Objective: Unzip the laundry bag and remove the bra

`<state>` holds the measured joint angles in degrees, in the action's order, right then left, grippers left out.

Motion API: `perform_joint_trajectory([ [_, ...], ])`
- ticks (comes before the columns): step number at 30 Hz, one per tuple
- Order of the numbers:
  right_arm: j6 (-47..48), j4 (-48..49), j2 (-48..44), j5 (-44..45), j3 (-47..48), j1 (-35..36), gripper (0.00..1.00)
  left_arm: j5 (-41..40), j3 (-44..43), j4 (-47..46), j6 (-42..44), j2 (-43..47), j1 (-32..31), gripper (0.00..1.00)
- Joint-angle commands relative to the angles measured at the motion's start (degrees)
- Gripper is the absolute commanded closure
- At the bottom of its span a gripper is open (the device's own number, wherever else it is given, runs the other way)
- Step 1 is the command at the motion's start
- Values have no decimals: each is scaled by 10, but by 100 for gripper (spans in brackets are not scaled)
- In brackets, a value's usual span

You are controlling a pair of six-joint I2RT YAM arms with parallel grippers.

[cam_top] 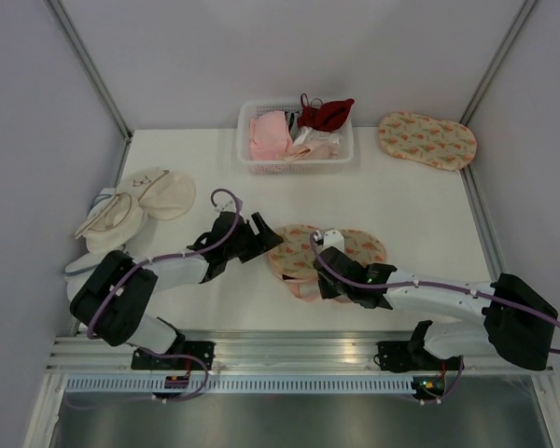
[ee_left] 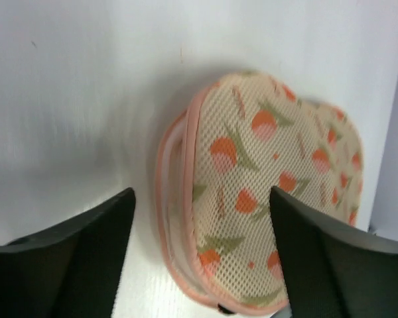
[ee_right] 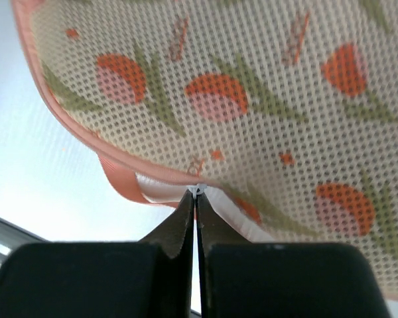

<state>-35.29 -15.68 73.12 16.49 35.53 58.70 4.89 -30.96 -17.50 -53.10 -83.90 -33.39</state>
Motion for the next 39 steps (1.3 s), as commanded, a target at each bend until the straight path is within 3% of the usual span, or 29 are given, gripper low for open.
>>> perform_joint_trajectory([
  [1,11,-7,-30,-4,9,0,100,3,-28,-24,23,4,10,11],
  [4,12,2,-36,-13,13,-1,99,-24,-15,57,-23,57,10,1],
  [12,6,106,-16,-131,12,-1,100,-13,141,96,-160,300,-54,0],
  [15,-5,152,3,-196,9,-1,100,-35,179,87,-217,344,-95,0],
  [18,-11,196,26,-229,11,1,99,-71,182,81,-235,349,-127,0],
  [25,2,215,39,-240,13,37,100,-79,153,23,-230,263,-131,2],
  [28,5,213,35,-243,9,45,100,-74,144,-16,-224,211,-131,21],
  [29,6,211,33,-241,9,46,100,-71,144,-26,-222,191,-131,40],
  [31,7,203,26,-237,5,46,100,-72,146,-44,-224,181,-131,65],
  [32,7,198,23,-231,4,46,100,-78,146,-43,-226,179,-130,82],
  [35,9,169,14,-212,2,45,100,-96,147,-25,-226,187,-130,97],
  [39,14,115,12,-173,5,46,99,-134,147,23,-225,216,-129,98],
])
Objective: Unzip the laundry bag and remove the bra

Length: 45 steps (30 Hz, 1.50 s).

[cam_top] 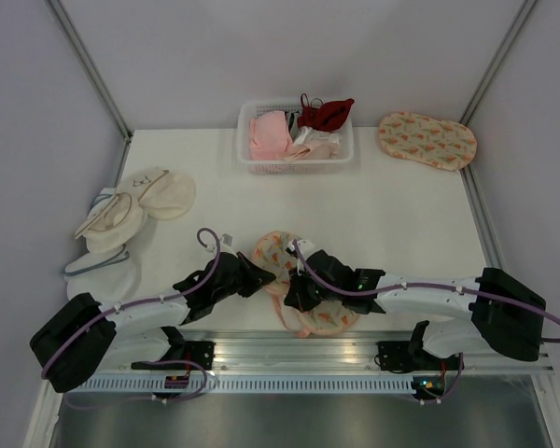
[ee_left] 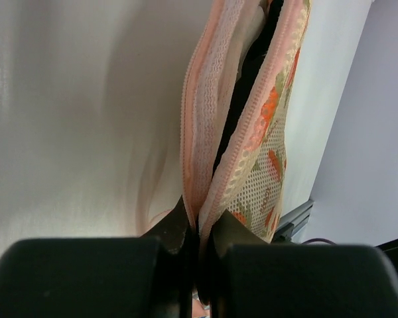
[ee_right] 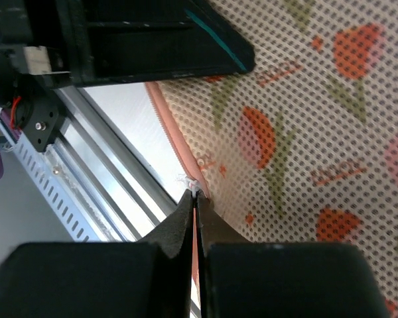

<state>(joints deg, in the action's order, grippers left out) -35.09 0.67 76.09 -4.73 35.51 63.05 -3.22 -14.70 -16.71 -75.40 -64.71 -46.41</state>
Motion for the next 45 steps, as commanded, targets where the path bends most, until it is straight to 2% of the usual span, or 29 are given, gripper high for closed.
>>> perform_joint_trajectory([
  [1,11,-60,-22,44,4,6,100,-61,-14,32,-3,36,4,98],
  [6,5,-76,-38,30,-25,28,100,-101,-12,64,-3,62,19,98],
  [10,-8,-80,-39,29,-45,62,100,-93,-21,64,10,49,46,98],
  [15,-22,-109,-26,44,-57,69,99,-74,-31,58,22,23,64,98],
  [20,-59,-218,-17,153,-23,70,100,-59,-46,69,49,17,98,98],
  [23,-92,-277,-24,250,-5,69,100,-41,-67,74,88,5,122,98],
  [24,-102,-292,-27,294,-2,67,100,-38,-82,77,107,-12,133,98],
  [27,-124,-333,-27,342,11,61,99,-4,-113,63,162,-58,150,98],
  [30,-126,-344,-24,379,19,57,100,72,-169,9,226,-157,168,98],
  [31,-125,-343,-24,385,20,56,100,121,-210,-13,239,-221,173,98],
  [34,-119,-333,-22,394,25,56,100,216,-284,-55,269,-306,175,98],
  [36,-114,-329,-25,401,29,55,100,249,-308,-114,262,-362,175,85],
  [37,-112,-327,-28,402,29,55,100,256,-315,-118,257,-371,175,74],
  [38,-110,-321,-34,399,30,55,100,255,-320,-112,252,-380,175,53],
  [39,-106,-319,-38,398,29,55,99,254,-318,-111,250,-379,175,43],
  [40,-98,-313,-43,395,28,54,100,247,-312,-109,246,-374,175,27],
  [43,-71,-266,-66,362,16,54,100,218,-268,-87,233,-321,174,17],
  [45,-56,-239,-81,317,10,53,100,198,-221,-61,220,-254,172,16],
])
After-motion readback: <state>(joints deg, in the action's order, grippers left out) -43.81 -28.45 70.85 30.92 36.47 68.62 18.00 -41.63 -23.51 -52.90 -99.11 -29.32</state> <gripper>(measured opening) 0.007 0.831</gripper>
